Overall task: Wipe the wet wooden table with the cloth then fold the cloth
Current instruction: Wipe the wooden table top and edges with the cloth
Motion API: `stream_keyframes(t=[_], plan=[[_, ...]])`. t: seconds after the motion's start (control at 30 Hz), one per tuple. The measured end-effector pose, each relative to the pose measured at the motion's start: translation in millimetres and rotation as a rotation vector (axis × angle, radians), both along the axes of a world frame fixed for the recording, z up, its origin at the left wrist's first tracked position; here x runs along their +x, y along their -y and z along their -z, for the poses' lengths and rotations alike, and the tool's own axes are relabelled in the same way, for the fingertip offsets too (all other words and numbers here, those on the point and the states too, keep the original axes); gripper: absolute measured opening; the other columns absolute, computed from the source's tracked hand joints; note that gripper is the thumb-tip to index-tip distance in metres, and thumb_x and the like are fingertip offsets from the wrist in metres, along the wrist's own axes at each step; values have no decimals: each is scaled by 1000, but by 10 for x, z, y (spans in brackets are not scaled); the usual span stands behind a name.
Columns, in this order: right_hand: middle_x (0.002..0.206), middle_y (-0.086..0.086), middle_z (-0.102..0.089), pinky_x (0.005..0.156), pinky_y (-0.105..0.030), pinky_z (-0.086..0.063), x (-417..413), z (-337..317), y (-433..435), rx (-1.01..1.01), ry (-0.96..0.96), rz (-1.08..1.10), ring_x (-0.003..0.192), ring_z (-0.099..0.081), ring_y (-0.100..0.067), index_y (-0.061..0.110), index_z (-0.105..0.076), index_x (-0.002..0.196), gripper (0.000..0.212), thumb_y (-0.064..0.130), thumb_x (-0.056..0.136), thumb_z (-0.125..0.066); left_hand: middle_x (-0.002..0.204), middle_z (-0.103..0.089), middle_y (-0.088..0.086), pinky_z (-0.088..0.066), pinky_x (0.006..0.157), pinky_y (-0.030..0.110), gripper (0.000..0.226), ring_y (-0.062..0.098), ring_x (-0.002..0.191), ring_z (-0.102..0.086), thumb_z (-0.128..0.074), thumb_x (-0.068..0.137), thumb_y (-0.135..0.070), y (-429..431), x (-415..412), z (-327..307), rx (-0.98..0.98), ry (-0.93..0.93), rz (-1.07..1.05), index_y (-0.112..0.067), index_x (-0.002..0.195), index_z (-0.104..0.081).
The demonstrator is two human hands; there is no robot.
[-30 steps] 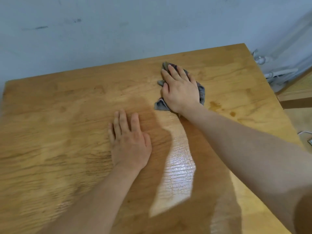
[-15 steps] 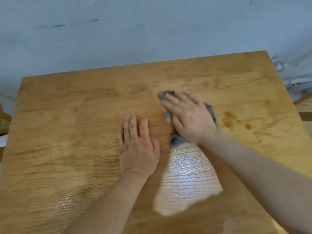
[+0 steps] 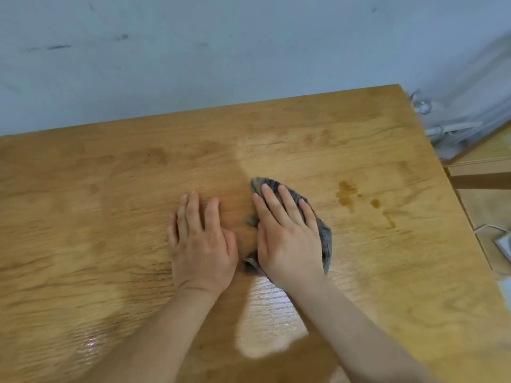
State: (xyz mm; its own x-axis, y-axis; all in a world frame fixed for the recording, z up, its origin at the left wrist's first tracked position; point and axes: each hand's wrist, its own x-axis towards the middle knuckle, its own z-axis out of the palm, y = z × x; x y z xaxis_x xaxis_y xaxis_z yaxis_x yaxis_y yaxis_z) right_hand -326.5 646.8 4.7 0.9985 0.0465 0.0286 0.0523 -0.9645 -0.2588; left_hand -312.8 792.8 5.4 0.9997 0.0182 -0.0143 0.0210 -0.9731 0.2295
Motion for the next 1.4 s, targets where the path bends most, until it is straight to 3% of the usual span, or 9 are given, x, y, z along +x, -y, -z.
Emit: stream_keyframes(t=[0.27,0.47,0.63,0.77,0.9,1.0,1.23,1.3,1.4], plan=[[154,3,-38,117,-49,-22,-129,21,-12,-23,1,407,146,-26,-21,21,-44,145,52,32,96,-28,151,-29,20,-15,115,52,50,33,143,-19,-38,87,-25,11,16,-25,-9,-33,5,-14,135,-39],[152,5,-41,116,-47,-26,-530,30,153,-16,20,62,145,-29,-17,22,-50,141,48,30,97,-35,152,-29,16,-14,116,52,50,31,143,-18,-42,88,-24,23,-34,-44,-1,-37,12,-14,137,-39],[155,3,-37,117,-45,-21,-667,-24,1233,-81,-21,511,146,-27,-19,21,-45,145,53,34,95,-29,152,-31,13,-14,115,53,49,29,143,-20,-41,91,-23,32,-41,-66,23,-25,83,-11,139,-39],[159,1,-28,118,-50,-15,-408,-6,1173,-54,-30,753,148,-19,-23,19,-36,150,55,33,96,-31,157,-19,10,-11,117,50,55,26,145,-12,-32,95,-26,86,-38,-127,83,-105,149,-11,147,-27],[155,3,-36,117,-48,-21,-560,46,513,-25,19,341,146,-26,-21,20,-44,146,52,31,96,-35,160,-7,5,-7,118,48,61,22,147,-2,-23,95,-34,454,-106,-154,96,-145,302,-12,151,-13],[150,5,-44,115,-44,-26,-627,25,749,-27,48,120,143,-34,-18,22,-50,141,48,28,95,-39,161,-6,4,-4,119,47,62,21,148,1,-18,95,-36,663,-195,-119,83,-138,311,-12,152,-10],[157,-1,-33,116,-49,-18,-105,-12,1761,-104,-27,587,147,-24,-24,19,-39,147,58,36,94,-26,160,-13,5,-5,119,45,65,20,147,-5,-19,92,-39,652,-183,-84,73,-85,294,-12,151,-19],[156,-2,-35,115,-51,-20,-8,14,1496,-83,-20,544,146,-26,-27,17,-40,147,59,35,91,-26,159,-17,6,-7,119,46,66,21,147,-9,-20,90,-39,659,-180,-75,87,-89,285,-12,150,-23],[153,1,-40,114,-50,-25,-180,6,863,-32,8,199,144,-32,-24,19,-46,143,54,33,93,-32,155,-27,9,-16,116,51,65,25,145,-18,-23,89,-37,653,-183,-65,90,-78,276,-9,146,-32]])
